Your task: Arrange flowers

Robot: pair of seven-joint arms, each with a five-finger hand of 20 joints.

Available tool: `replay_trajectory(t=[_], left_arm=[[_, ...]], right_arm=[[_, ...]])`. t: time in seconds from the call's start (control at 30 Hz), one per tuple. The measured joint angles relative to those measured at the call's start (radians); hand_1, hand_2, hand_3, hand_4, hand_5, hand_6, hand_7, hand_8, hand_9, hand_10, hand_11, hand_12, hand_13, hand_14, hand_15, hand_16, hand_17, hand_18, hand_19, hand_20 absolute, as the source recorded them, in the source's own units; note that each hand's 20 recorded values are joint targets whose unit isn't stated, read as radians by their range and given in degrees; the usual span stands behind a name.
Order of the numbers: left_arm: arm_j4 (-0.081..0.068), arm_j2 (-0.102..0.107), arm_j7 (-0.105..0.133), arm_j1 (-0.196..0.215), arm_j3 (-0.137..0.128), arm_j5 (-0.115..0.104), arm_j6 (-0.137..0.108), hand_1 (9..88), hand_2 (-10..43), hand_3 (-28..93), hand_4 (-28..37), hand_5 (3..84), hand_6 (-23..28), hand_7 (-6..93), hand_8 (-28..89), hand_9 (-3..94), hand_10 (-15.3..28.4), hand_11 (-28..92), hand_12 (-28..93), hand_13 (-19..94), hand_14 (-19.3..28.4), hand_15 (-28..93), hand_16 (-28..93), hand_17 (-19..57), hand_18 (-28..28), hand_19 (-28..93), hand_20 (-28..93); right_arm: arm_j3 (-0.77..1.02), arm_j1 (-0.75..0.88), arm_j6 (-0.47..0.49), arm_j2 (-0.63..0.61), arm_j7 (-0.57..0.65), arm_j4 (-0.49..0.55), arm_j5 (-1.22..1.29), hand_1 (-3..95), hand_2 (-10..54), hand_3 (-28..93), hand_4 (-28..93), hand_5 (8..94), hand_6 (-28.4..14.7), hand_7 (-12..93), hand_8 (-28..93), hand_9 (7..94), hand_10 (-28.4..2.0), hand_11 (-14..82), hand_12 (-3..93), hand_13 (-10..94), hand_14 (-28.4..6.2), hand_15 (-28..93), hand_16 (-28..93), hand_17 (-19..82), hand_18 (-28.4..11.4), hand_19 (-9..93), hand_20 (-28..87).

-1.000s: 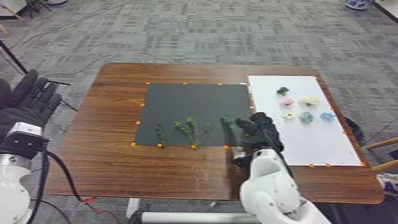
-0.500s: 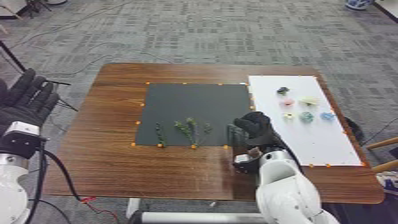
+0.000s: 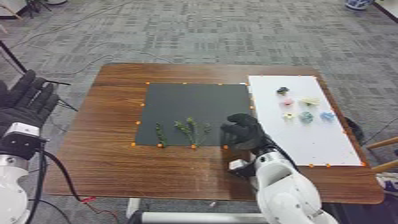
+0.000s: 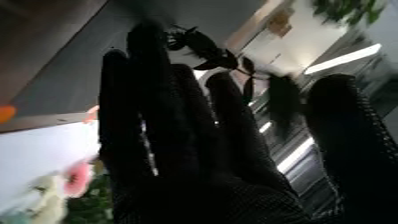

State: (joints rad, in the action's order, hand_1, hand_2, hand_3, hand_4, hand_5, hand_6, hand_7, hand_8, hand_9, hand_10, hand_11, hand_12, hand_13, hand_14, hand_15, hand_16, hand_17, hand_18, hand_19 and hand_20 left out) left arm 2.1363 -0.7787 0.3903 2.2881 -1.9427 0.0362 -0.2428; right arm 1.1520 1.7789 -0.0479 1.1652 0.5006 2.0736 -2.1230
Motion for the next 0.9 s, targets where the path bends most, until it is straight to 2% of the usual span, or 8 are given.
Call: replay_trajectory(t=[0.13,0.2,0.33,0.4,0.5,0.7,0.83,0.9], left_arm=[[0.003,0.0,0.001,0.004,-0.004,0.0,-0.001,23.0,17.0,68,-28.3,35.1,7.0,5.4,-7,29.2,11.4,8,11,19,11.4,14,-3,-3.1,5.9,13,8],[0.005,0.0,0.002,0.007,-0.007,-0.001,-0.002,23.0,17.0,68,-28.3,35.1,7.0,5.5,-7,29.2,11.5,8,11,19,11.4,14,-3,-3.2,5.9,14,8],[0.006,0.0,0.003,0.009,-0.007,-0.001,-0.006,23.1,17.1,67,-28.3,35.1,7.0,5.5,-7,29.2,11.6,8,11,18,11.5,15,-3,-3.2,6.1,14,9],[0.007,0.0,0.003,0.009,-0.007,-0.002,-0.007,23.1,17.1,67,-28.3,35.1,7.0,5.6,-7,29.2,11.8,8,11,18,11.6,15,-2,-3.3,6.3,14,9],[0.008,0.0,0.004,0.011,-0.007,-0.002,-0.008,23.0,17.1,67,-28.3,35.1,7.0,5.5,-7,29.2,11.8,8,11,18,11.6,15,-2,-3.3,6.3,14,9],[0.009,0.0,0.004,0.014,-0.008,-0.003,-0.01,23.0,17.1,68,-28.3,35.0,7.1,5.5,-7,29.3,11.9,8,11,19,11.7,15,-2,-3.3,6.4,14,9],[0.009,0.0,0.004,0.015,-0.013,-0.004,-0.012,23.2,17.0,67,-28.3,35.0,7.1,5.4,-7,29.4,12.1,8,11,19,11.8,15,-2,-3.3,6.4,14,9],[0.009,0.0,0.004,0.015,-0.014,-0.004,-0.012,23.3,17.0,67,-28.3,35.0,7.1,5.4,-7,29.4,12.1,8,11,19,11.8,16,-2,-3.3,6.4,14,9]], right_arm=[[-0.027,-0.003,0.019,-0.008,0.004,-0.004,-0.145,44.1,2.4,36,-25,50.3,-9.6,23,-10,55.9,-21.4,14.1,12.7,52,-18.9,46,9,25,-23.7,71,10],[-0.066,-0.013,-0.052,-0.018,0.015,-0.016,-0.193,57.2,2.3,19,-20,54.1,-7.1,31,-12,62.7,-18.7,28.5,19.6,55,-16.0,58,16,27,-21.9,75,15],[-0.145,-0.044,-0.289,-0.028,0.059,-0.053,-0.188,63.5,-1.1,42,-27,56.5,-4.0,39,2,69.1,-13.4,54.3,34.7,61,-14.3,74,39,31,-21.9,79,30],[-0.156,-0.056,-0.342,-0.028,0.065,-0.067,-0.19,65.5,0.4,53,-28,59.3,-3.0,37,2,72.6,-11.1,52.9,41.1,64,-12.5,74,41,32,-21.4,79,33],[-0.154,-0.071,-0.335,-0.027,0.065,-0.076,-0.207,65.1,4.2,64,-28,59.8,-2.7,31,3,77.1,-9.9,34.7,40.9,67,-9.0,65,46,32,-21.0,78,34],[-0.119,-0.076,-0.192,-0.027,0.069,-0.062,-0.23,66.8,6.5,78,-28,57.2,-1.3,28,-12,71.3,-11.7,21.7,25.8,63,-3.7,51,46,23,-20.1,93,16],[-0.093,-0.067,-0.154,-0.027,0.044,-0.055,-0.219,70.4,5.1,79,-28,55.3,-1.1,25,-13,64.7,-12.9,14.1,16.9,67,-5.0,38,35,25,-15.7,93,9],[-0.088,-0.063,-0.157,-0.027,0.034,-0.055,-0.22,61.7,8.4,79,-28,55.5,-2.1,25,-11,63.4,-14.3,13.5,15.9,64,-8.4,34,30,25,-16.9,87,7]])
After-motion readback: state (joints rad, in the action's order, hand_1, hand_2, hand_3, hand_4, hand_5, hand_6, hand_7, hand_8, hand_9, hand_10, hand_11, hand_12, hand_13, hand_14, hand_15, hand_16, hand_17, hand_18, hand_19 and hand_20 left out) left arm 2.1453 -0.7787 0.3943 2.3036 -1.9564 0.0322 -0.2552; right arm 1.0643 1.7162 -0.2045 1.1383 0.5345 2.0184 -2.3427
